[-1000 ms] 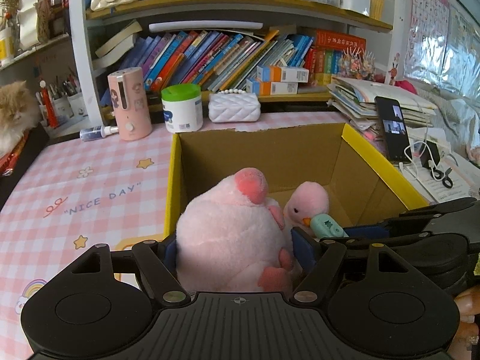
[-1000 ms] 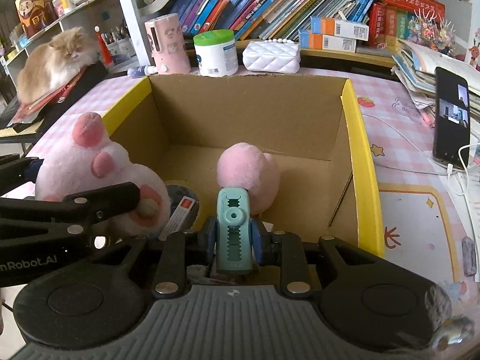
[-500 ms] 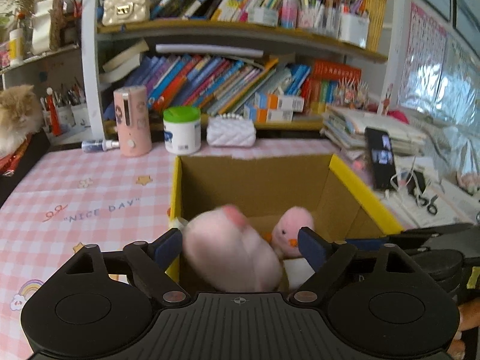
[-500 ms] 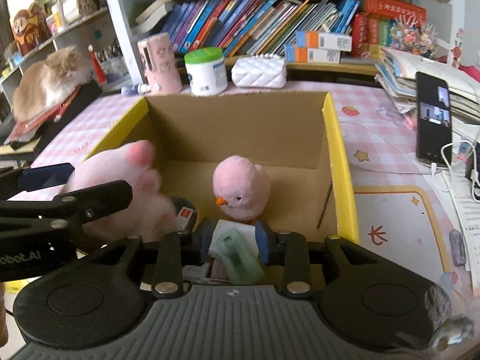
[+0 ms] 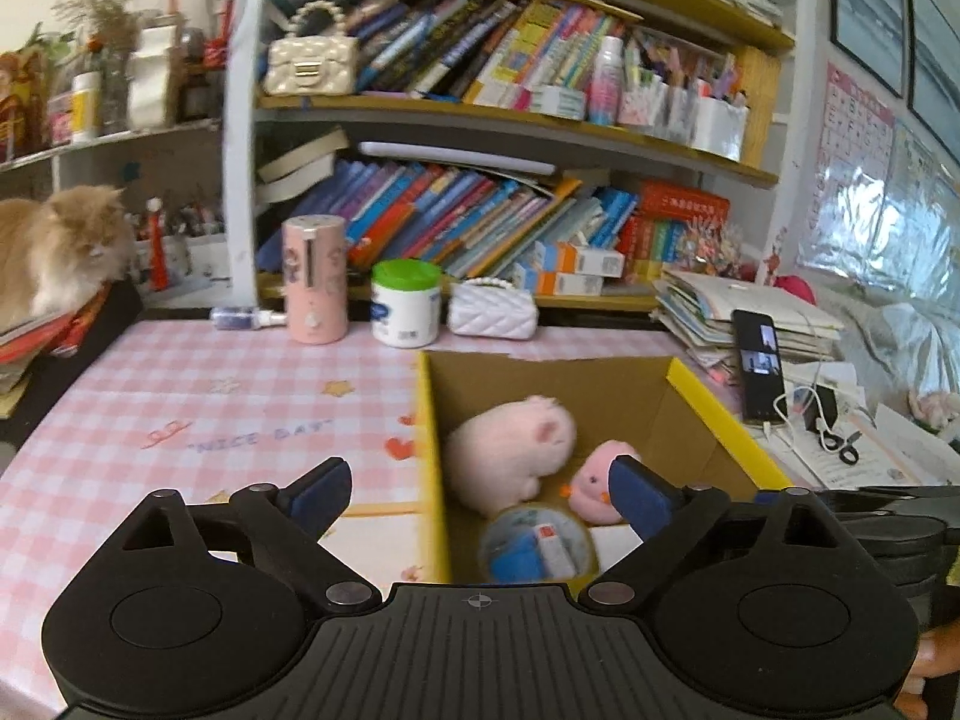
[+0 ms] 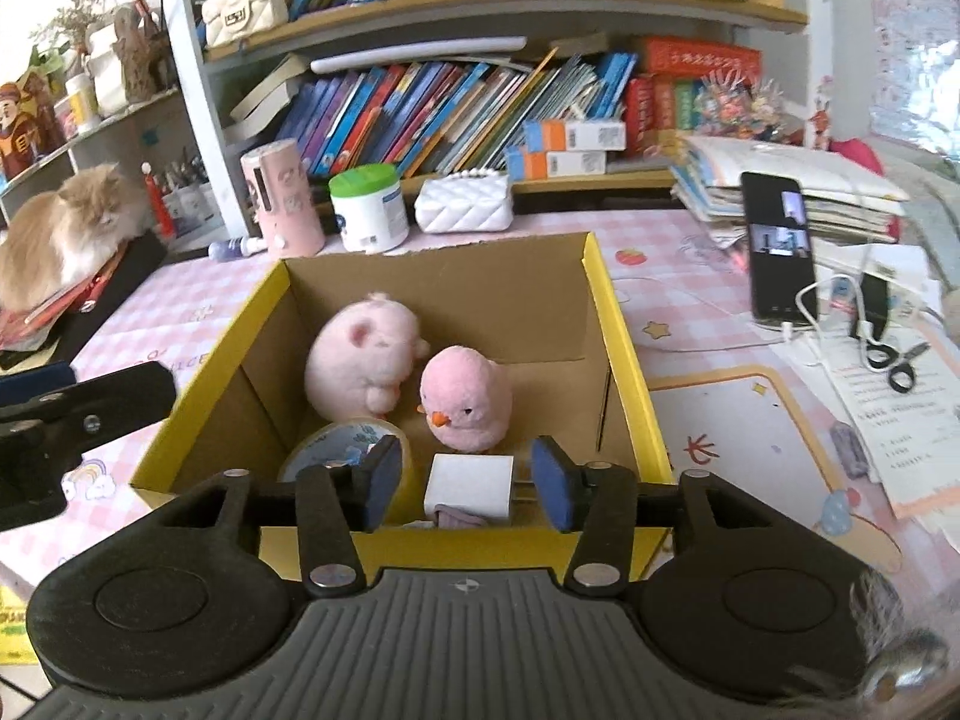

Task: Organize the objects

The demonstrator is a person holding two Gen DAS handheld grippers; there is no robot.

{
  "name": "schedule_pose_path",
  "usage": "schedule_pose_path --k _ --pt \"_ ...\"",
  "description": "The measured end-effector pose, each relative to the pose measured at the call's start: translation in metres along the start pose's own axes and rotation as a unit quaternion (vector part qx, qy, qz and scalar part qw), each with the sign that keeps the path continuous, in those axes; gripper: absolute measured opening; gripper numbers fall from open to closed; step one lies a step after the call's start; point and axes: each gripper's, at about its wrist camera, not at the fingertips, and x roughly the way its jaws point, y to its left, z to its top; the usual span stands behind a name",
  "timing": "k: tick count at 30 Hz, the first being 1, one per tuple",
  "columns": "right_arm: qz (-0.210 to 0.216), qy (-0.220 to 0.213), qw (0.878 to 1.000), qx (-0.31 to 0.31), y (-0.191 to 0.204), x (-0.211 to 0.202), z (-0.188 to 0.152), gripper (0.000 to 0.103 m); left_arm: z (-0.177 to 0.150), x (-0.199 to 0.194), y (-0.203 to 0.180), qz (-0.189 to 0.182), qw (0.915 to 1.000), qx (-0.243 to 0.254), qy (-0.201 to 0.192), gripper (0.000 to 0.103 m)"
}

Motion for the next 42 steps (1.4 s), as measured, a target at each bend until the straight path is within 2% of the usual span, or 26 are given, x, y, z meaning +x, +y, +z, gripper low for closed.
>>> schedule_pose_path --k 6,15,19,23,42 --pt "-0.030 -0.017 0.999 0.009 0.028 -0.025 -0.017 0.065 -0.018 -0.021 0.029 0.020 0.9996 -0.010 0.015 0.097" --pt "-0.075 -0.008 0.997 0.012 0.077 -0.045 -0.051 0.082 -0.047 -0.048 0.065 0.053 0.9974 -0.018 0.044 0.097" --pt "-0.085 -0.008 0.996 0.007 0.097 -0.052 -0.063 0.088 -0.058 -0.057 0.076 0.072 0.9955 -0.011 0.060 0.098" --pt "-0.083 -0.006 0.996 -0.009 0.118 -0.061 -0.077 0.100 -0.069 -0.066 0.086 0.076 0.9945 -0.011 0.071 0.098" --pt "-0.093 0.019 0.995 -0.015 0.160 -0.081 -0.118 0.103 -0.095 -0.097 0.113 0.086 0.9919 0.011 0.092 0.100"
